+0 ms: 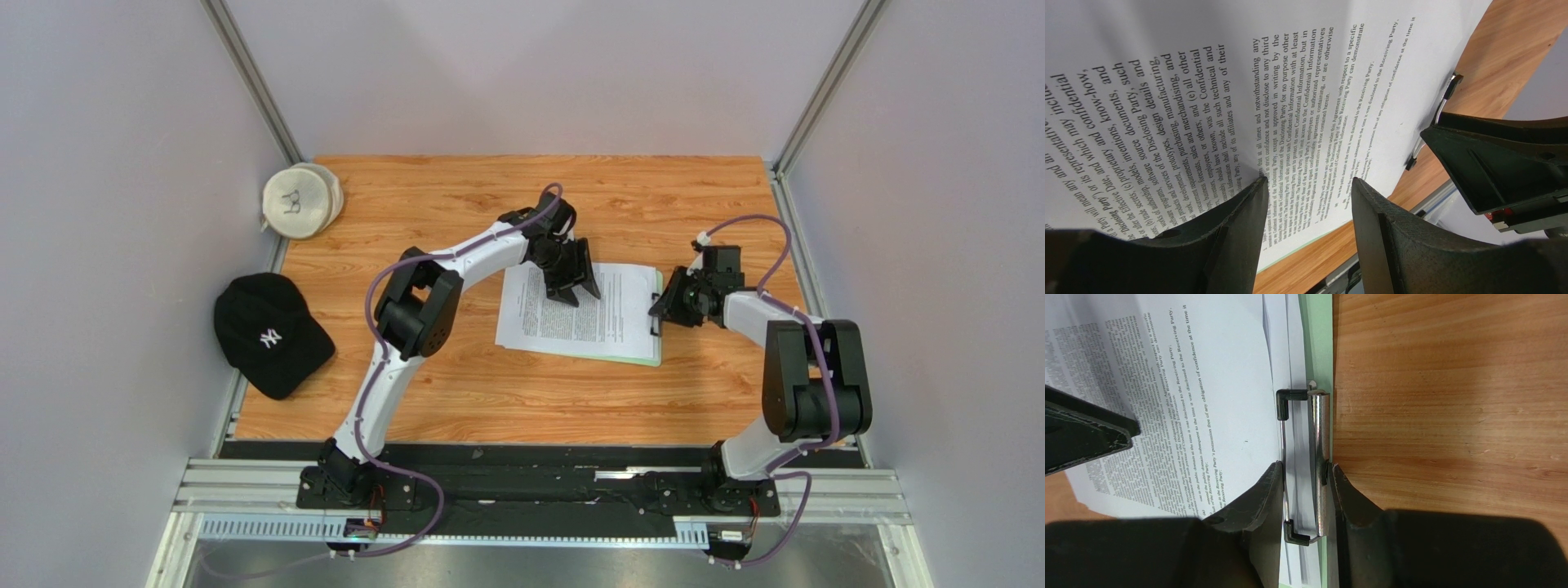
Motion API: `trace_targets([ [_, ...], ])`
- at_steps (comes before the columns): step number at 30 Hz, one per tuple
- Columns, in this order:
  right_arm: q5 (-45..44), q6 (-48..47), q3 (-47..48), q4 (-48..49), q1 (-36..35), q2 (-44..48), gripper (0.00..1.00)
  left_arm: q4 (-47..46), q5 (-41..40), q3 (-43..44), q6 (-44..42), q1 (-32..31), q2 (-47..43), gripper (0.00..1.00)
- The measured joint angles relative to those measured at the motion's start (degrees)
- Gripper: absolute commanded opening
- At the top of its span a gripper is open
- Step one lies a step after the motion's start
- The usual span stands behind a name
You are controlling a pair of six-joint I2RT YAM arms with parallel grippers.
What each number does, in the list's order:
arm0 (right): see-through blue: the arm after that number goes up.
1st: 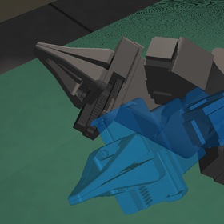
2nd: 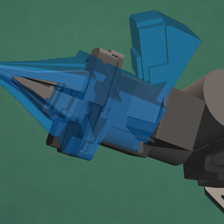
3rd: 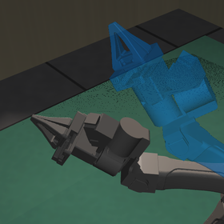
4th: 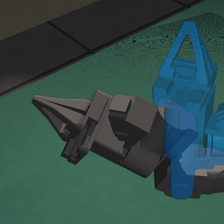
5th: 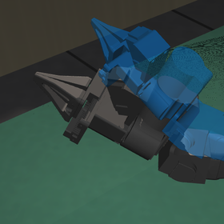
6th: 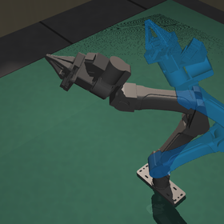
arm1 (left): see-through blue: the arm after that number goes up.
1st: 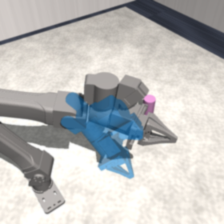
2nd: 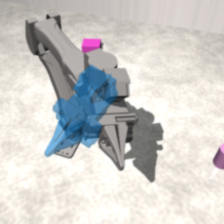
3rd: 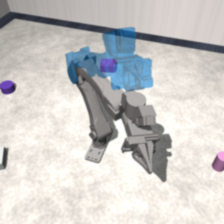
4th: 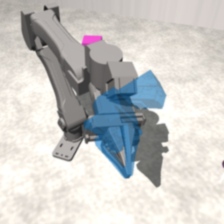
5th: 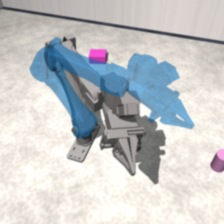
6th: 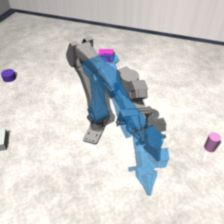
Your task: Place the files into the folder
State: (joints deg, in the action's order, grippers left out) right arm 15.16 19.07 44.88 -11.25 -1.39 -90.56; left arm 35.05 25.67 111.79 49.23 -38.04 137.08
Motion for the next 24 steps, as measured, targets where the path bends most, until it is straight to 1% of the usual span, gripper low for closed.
trace_targets([
  [5, 5.49, 1.62, -2.78, 4.13, 1.95, 0.61, 0.0, -0.02, 0.13, -0.07, -0.09, -0.02, 0.0, 0.61],
  [12, 11.04, 3.45, -4.66, 6.51, 4.26, 0.59, 0.0, -0.24, 1.31, -0.09, 0.0, -0.02, 0.22, 0.61],
  [24, 13.03, 3.82, -4.76, 7.21, 4.63, 0.02, 0.0, -3.65, 5.79, -0.02, 2.97, -0.81, 1.75, 0.6],
])
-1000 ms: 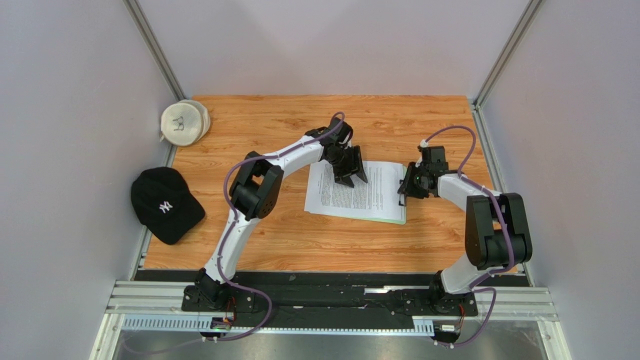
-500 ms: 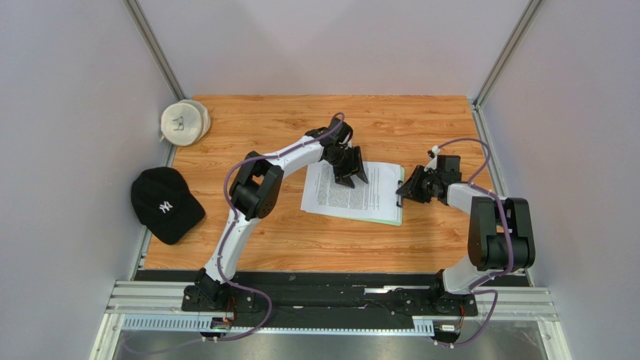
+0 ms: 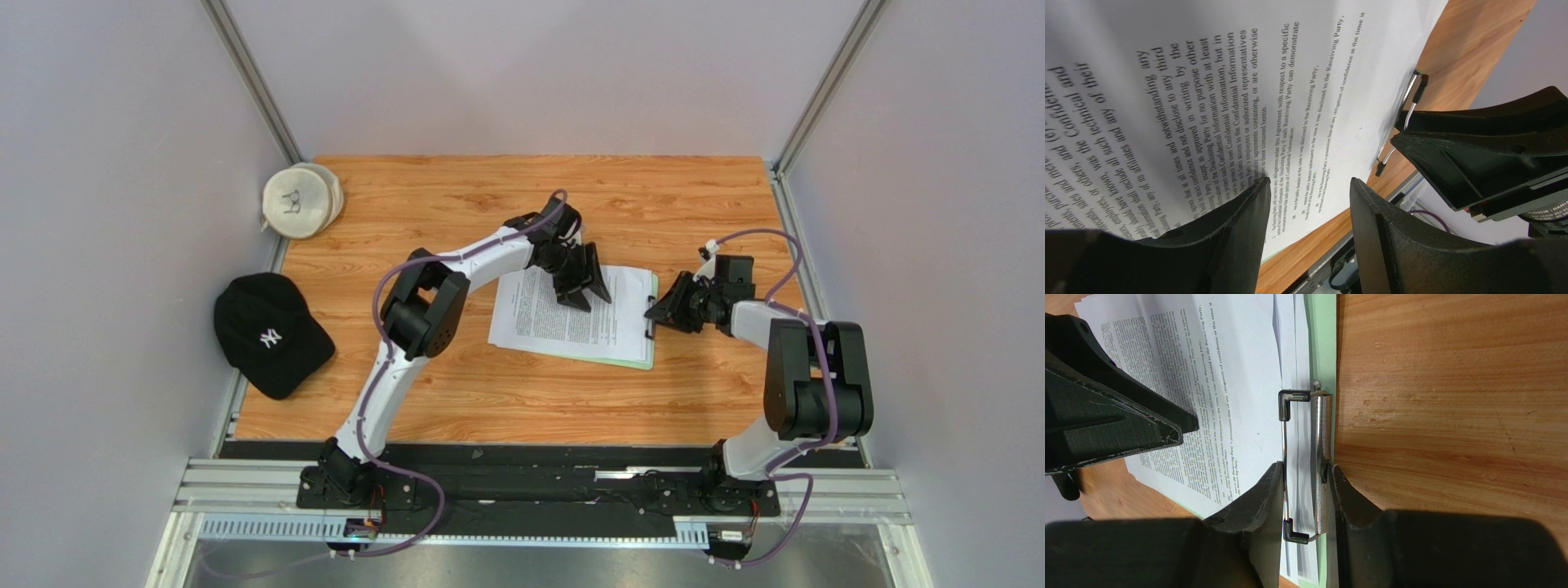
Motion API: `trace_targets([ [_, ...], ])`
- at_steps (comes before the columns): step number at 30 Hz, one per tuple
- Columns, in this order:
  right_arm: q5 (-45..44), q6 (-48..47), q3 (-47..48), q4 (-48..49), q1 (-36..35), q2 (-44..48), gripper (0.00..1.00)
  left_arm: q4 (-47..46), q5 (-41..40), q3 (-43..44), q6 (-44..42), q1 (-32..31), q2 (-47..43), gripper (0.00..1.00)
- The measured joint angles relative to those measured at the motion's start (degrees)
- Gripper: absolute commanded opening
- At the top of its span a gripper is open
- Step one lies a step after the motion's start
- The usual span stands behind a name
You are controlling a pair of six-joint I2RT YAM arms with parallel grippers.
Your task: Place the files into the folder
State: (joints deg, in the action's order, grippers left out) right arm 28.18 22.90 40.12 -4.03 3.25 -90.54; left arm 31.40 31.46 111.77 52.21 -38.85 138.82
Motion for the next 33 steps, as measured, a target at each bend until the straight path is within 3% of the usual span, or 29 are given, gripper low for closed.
trace_targets([
  [8, -0.61, -0.37, 0.44, -1.18, -0.2, 0.02, 0.0, 2.12, -3.23, 2.03, -3.98, -1.55, -0.68, 0.77],
  [16, -0.59, -0.72, 0.52, -1.92, -0.22, 0.22, 0.0, 8.66, -6.97, 2.14, -10.84, 0.39, -6.73, 0.79],
  [27, -0.72, -1.53, 1.07, -3.19, -0.46, 0.22, 0.0, 13.18, -11.26, -11.21, -20.55, 10.67, -22.43, 0.82],
  [33, -1.2, -1.95, 1.42, -3.82, -0.9, 0.22, 0.0, 16.15, -14.14, -13.4, -23.19, 11.1, -28.2, 0.84],
])
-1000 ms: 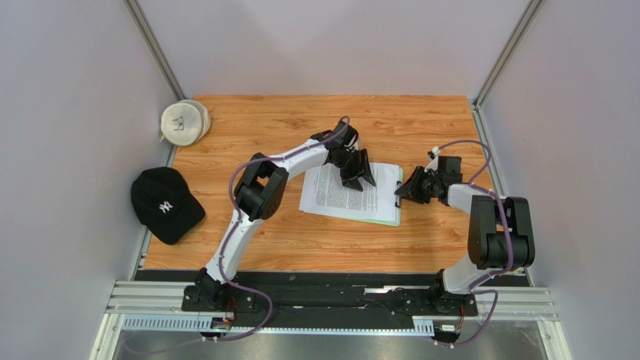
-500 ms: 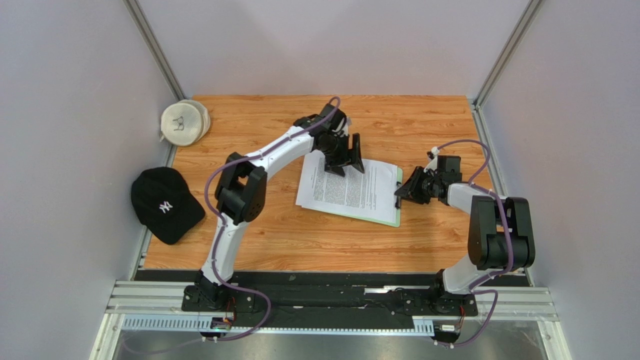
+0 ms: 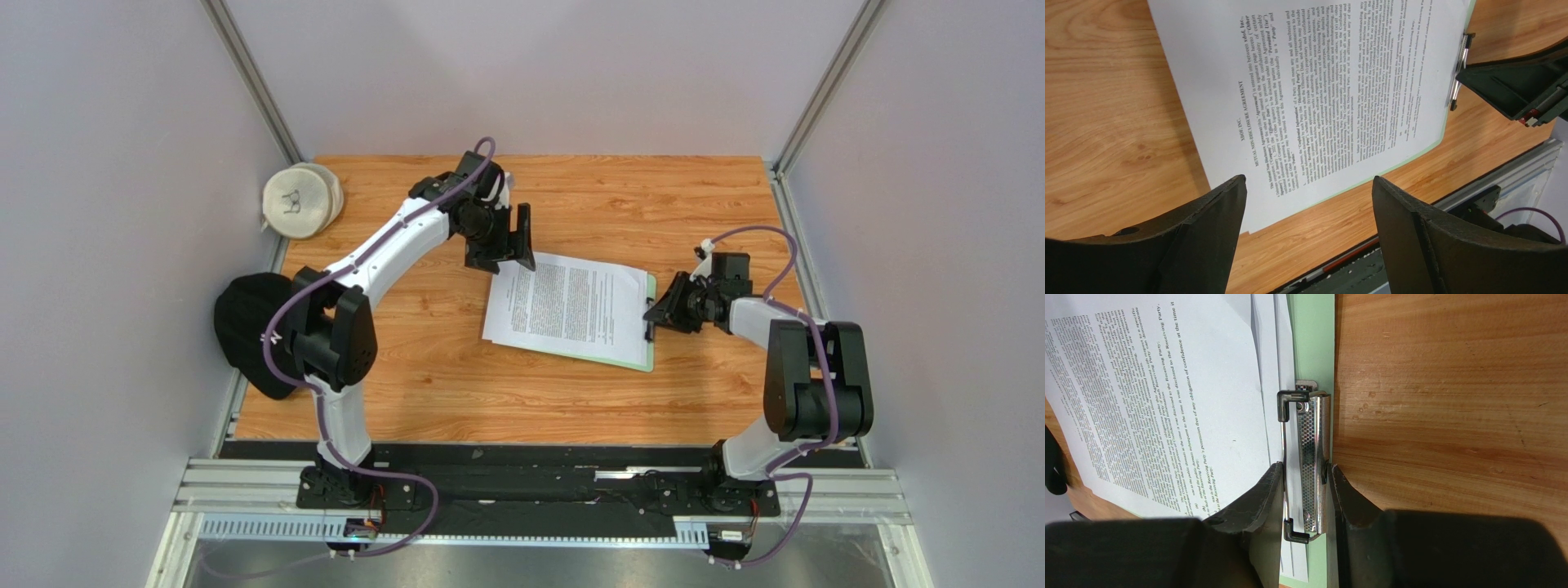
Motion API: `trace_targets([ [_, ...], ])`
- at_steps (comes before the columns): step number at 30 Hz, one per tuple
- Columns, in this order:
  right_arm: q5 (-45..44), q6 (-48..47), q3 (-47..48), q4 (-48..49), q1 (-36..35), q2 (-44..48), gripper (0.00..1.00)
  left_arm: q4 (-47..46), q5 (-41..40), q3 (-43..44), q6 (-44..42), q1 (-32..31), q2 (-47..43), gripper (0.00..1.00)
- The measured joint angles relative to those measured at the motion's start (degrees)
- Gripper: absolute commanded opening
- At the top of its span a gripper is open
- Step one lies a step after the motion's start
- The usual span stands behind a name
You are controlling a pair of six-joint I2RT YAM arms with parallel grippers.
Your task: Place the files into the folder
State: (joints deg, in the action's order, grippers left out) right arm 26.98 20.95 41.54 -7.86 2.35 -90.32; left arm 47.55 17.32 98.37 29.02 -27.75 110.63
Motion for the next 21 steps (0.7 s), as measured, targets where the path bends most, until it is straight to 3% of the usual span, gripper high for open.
trace_targets([
  [11, -0.11, -0.04, 0.09, -0.2, -0.04, 0.0, 0.0, 4.02, -5.68, -1.62, -0.02, 5.35, 0.94, 0.93],
  [21, -0.13, -0.04, 0.11, -0.22, -0.07, 0.0, 0.0, 3.02, -2.93, -2.21, 0.72, 3.21, 6.23, 0.94],
])
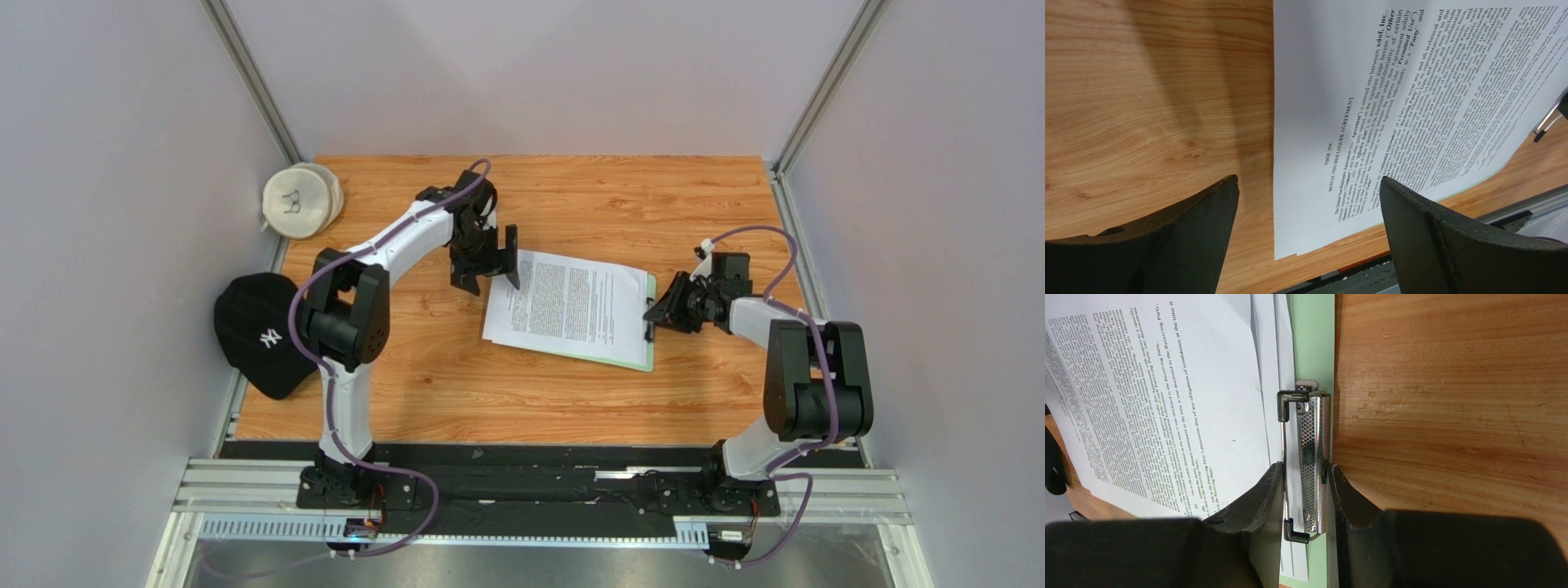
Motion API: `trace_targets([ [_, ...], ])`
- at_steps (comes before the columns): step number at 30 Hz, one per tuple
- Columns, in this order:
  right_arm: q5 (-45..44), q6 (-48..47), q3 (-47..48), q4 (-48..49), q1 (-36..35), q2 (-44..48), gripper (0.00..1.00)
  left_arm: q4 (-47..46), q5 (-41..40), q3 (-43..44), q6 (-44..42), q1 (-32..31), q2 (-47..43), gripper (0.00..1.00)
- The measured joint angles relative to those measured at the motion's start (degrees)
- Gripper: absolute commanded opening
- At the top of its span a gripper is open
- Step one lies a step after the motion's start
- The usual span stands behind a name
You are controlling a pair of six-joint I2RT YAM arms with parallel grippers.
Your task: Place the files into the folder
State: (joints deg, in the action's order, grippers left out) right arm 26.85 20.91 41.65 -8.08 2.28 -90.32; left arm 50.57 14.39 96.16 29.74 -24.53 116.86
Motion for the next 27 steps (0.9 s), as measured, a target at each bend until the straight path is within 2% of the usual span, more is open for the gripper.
trace_targets([
  [27, -0.17, 0.0, 0.04, -0.07, -0.22, 0.0, 0.0, 4.07, -3.15, 6.97, 3.5, -7.32, 3.74, 0.88],
])
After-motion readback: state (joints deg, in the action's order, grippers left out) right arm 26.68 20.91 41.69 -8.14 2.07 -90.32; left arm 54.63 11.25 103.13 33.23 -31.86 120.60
